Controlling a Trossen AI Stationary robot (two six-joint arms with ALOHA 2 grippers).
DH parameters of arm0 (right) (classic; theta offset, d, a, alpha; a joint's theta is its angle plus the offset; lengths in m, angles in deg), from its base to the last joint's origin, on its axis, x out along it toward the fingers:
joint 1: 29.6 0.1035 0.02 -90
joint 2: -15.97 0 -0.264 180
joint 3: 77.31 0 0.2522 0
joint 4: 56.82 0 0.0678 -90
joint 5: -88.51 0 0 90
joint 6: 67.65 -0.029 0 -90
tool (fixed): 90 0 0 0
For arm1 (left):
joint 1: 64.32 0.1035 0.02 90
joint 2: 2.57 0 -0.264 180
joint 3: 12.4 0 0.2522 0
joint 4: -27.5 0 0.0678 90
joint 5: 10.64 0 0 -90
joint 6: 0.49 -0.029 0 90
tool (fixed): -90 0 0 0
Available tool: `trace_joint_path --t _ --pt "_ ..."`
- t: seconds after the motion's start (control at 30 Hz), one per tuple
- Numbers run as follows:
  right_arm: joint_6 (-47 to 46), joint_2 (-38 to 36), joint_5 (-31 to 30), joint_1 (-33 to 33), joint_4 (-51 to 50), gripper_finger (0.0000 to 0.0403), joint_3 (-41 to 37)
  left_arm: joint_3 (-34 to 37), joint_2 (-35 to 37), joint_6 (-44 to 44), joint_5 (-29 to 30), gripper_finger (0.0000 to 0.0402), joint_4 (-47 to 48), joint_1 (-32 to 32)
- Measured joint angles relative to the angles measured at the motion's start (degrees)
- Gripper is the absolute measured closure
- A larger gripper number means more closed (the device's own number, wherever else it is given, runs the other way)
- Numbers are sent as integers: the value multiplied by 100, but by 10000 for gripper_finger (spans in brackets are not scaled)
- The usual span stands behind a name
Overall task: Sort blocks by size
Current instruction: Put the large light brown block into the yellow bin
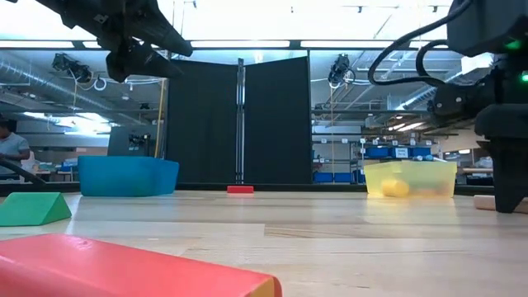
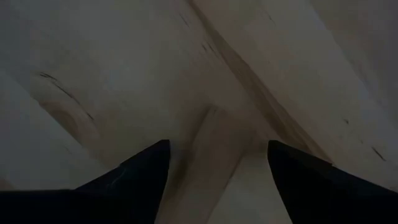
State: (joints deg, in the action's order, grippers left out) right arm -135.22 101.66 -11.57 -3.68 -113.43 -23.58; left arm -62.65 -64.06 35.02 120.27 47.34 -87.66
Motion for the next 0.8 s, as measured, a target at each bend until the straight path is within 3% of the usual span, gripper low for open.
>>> trace_joint_path --t 0.2,0.47,0.63,0.8 --pt "6 347 -78 5 106 153 40 0 0 -1 4 122 -1 0" --pt "3 312 -129 11 340 291 25 0 0 -3 7 122 -5 -3" --pt "85 125 -517 -3 484 290 3 0 0 -7 7 122 -26 -4" --pt "705 -651 -1673 -87 981 290 -5 0 0 -8 9 122 -41 -4"
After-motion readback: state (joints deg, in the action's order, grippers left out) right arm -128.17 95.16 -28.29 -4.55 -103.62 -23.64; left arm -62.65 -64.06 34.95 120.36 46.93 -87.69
